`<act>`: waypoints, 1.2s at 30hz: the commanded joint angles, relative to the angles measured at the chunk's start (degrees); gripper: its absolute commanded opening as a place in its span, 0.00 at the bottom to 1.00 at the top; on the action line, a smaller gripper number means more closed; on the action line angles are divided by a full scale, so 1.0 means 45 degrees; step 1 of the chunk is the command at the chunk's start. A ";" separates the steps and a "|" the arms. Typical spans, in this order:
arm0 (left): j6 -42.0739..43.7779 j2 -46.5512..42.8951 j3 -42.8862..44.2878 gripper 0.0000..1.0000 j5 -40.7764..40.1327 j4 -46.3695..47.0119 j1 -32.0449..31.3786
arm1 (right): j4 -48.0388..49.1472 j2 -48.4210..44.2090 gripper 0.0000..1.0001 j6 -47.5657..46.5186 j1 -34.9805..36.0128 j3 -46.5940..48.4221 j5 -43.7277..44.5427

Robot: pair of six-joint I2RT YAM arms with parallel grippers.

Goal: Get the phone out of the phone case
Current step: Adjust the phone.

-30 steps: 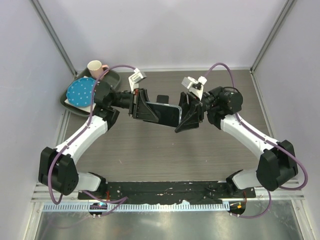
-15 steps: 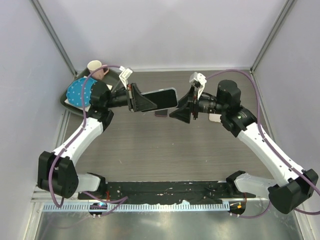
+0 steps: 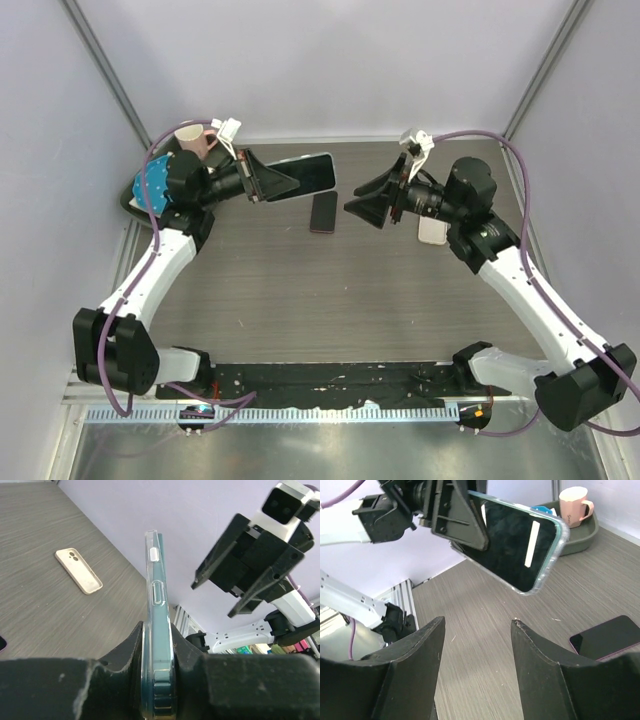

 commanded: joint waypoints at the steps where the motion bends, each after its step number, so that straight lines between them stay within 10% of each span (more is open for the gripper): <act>1: -0.1028 -0.0588 -0.0013 0.00 0.0194 0.2163 -0.0027 | 0.2313 0.0647 0.61 0.2149 -0.0655 -0.0189 -0.0315; 15: -0.2182 -0.0685 -0.0228 0.00 0.0273 0.3708 -0.0007 | 1.1455 0.2660 0.52 0.9377 -0.0930 -0.2026 -0.1567; 36: -0.3589 -0.0431 -0.0657 0.00 0.0604 0.5427 -0.0007 | 1.4839 0.4281 0.48 1.1566 -0.0910 -0.1891 -0.1488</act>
